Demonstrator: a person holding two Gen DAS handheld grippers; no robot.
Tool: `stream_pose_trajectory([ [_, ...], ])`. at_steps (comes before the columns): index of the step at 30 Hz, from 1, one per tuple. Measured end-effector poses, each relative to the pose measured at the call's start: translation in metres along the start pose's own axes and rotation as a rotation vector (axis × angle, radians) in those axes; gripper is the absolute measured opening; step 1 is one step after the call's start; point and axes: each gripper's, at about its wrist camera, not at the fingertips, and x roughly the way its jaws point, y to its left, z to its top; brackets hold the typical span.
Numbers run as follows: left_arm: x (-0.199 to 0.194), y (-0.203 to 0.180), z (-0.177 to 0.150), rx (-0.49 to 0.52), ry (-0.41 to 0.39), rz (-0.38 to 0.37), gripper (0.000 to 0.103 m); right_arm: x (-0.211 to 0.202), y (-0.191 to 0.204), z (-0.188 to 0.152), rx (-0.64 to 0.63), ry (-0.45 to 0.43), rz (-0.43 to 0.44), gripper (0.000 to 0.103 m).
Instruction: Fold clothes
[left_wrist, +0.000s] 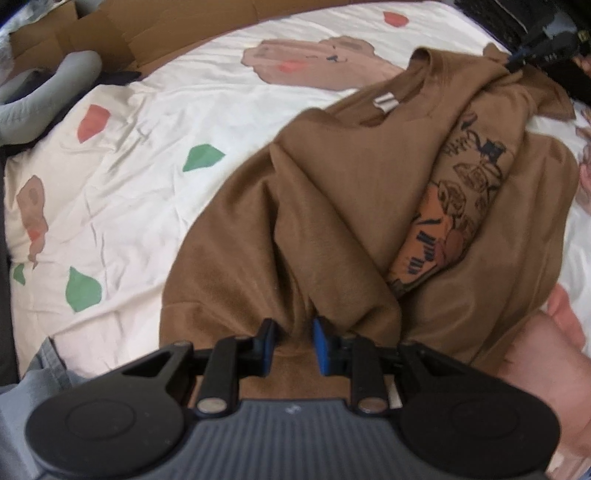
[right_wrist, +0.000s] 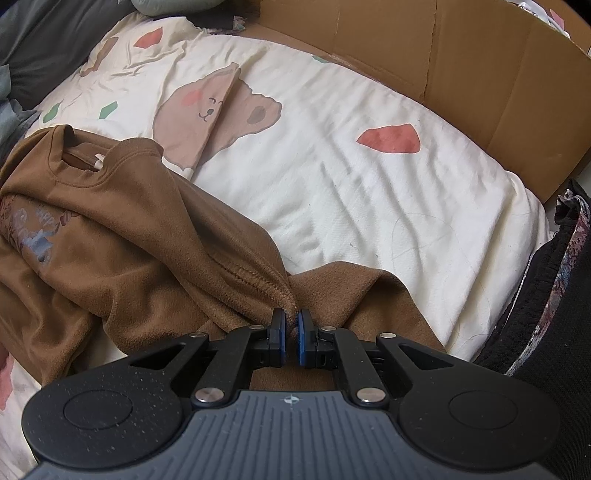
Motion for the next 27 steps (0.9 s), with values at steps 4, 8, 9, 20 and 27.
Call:
stream_pose_trajectory([
  [4,0.009,-0.002,-0.002,0.008,0.01,-0.005,0.014,0.001,0.0,0.0,-0.004,0.001,0.0,0.005],
  [8,0.005,0.0,-0.004,0.009,0.004,0.012,0.01,0.0,0.0,0.0,-0.013,-0.008,-0.008,0.005],
  [9,0.001,0.001,-0.005,0.006,0.0,0.017,0.009,0.0,0.0,0.001,-0.014,-0.011,-0.01,0.005],
  [20,-0.048,0.041,0.002,0.006,-0.068,0.196,0.007,-0.014,-0.003,0.022,-0.059,-0.085,-0.083,0.005],
  [27,-0.062,0.065,0.02,0.02,-0.125,0.32,0.007,-0.025,-0.004,0.042,-0.089,-0.142,-0.144,0.005],
])
